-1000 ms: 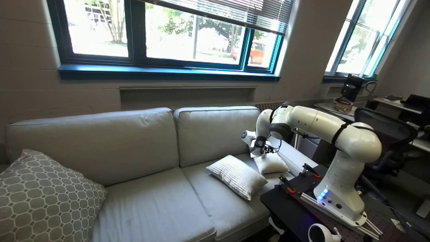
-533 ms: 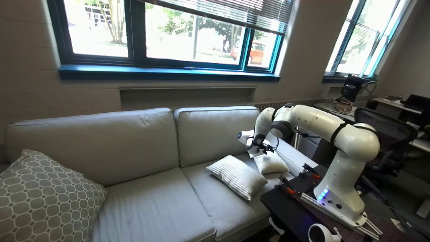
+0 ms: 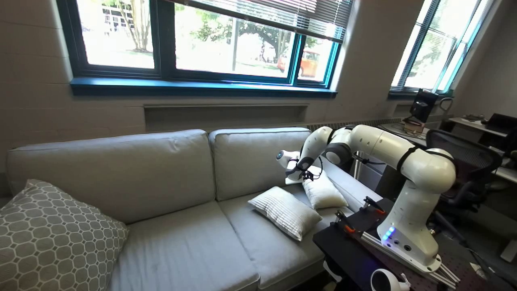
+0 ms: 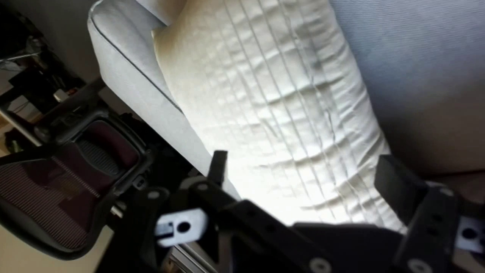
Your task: Place the striped pillows against the right armrest
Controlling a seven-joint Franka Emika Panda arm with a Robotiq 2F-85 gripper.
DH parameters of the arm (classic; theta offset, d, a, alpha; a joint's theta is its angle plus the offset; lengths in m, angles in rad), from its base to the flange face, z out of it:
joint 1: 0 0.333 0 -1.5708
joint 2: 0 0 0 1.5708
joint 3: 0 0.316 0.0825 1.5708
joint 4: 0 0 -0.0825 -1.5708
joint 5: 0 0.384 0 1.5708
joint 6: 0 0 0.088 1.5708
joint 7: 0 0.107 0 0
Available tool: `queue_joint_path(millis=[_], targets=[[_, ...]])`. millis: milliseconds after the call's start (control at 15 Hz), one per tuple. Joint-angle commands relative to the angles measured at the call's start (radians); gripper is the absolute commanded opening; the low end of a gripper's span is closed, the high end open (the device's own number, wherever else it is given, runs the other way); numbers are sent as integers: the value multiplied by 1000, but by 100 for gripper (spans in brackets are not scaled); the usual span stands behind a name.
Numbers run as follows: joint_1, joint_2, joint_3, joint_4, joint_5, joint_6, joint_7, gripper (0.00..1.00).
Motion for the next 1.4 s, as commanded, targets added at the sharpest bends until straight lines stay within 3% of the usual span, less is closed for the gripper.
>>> queue_joint_path(millis=[0, 600, 867, 1000, 1067, 1133, 1200, 1267, 1333], targets=[[-22, 0, 37, 7, -84, 42, 18, 100], [-167, 1, 229, 18, -525, 80, 101, 100], [-243, 0, 301, 17, -591, 94, 108, 100], [-281, 0, 314, 11, -598, 76, 114, 100], [-256, 0, 256, -2, -531, 96, 101, 100], [-307, 0, 308, 8, -593, 55, 120, 100], [-320, 0, 305, 7, -597, 40, 119, 100], [-336, 1, 309, 6, -602, 24, 120, 75], [-350, 1, 312, 7, -608, 12, 120, 75]])
